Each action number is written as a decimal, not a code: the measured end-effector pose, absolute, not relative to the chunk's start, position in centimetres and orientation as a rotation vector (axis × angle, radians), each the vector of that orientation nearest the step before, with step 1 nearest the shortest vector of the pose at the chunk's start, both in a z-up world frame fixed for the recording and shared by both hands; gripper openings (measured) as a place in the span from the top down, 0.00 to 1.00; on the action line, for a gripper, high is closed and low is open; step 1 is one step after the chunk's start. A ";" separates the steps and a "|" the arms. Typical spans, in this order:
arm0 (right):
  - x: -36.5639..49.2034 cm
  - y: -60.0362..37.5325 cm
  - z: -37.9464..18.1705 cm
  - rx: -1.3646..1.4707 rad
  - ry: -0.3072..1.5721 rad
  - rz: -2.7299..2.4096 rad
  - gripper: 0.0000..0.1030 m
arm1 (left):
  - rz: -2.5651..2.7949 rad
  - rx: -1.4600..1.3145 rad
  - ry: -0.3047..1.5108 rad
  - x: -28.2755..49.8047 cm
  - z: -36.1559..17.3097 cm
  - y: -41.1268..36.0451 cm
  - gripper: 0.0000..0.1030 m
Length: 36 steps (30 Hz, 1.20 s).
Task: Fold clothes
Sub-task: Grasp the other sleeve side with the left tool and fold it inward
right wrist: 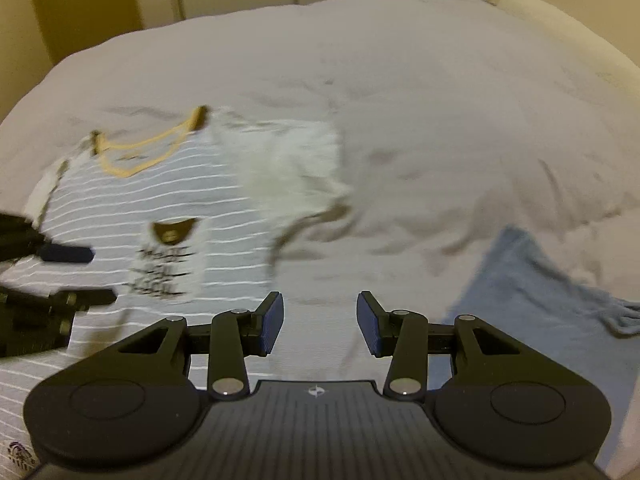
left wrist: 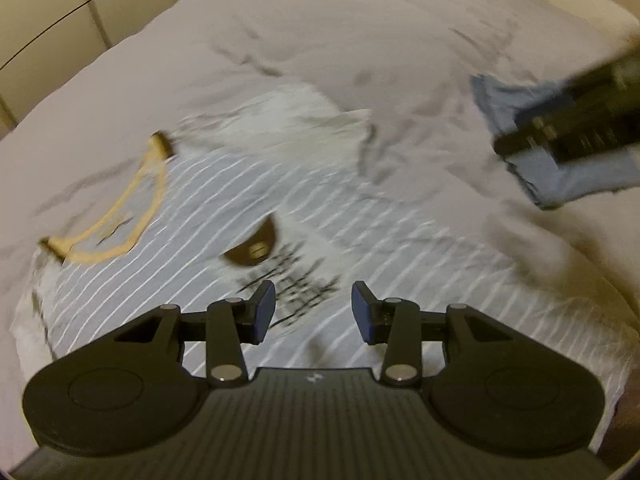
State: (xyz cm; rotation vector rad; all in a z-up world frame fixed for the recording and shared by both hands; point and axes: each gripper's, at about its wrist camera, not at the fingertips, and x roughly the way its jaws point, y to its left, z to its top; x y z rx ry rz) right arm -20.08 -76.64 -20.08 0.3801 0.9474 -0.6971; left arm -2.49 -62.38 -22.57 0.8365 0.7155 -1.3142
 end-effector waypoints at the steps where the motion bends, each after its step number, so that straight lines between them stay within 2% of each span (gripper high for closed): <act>1: -20.5 -77.2 -19.7 0.381 0.946 -0.703 0.57 | -1.325 0.850 0.705 -3.2 -22.4 -62.8 0.64; 8: -21.2 -79.9 -17.0 0.271 0.930 -0.692 0.57 | -1.384 0.909 0.592 -6.1 -23.0 -66.6 0.64; 16: -19.8 -87.1 -17.3 0.294 0.922 -0.635 0.57 | -1.399 0.976 0.474 -9.0 -24.5 -73.0 0.64; 28: -11.1 -102.6 -22.9 0.352 0.943 -0.305 0.56 | -1.191 1.208 0.279 -12.5 -33.1 -85.3 0.71; 29: -10.3 -103.4 -23.4 0.345 0.947 -0.291 0.56 | -1.170 1.222 0.271 -12.5 -33.5 -85.7 0.72; 30: -9.7 -103.9 -23.9 0.346 0.951 -0.278 0.56 | -1.151 1.234 0.267 -12.5 -34.0 -86.1 0.77; 31: -9.1 -104.4 -24.3 0.357 0.955 -0.262 0.56 | -1.133 1.236 0.274 -12.3 -34.2 -86.4 0.89; 33: -7.7 -105.0 -25.3 0.376 0.965 -0.224 0.56 | -1.117 1.199 0.317 -12.0 -34.2 -86.6 1.00; 36: -5.6 -105.3 -26.8 0.387 0.985 -0.164 0.55 | -1.087 1.056 0.412 -11.0 -33.2 -86.3 1.00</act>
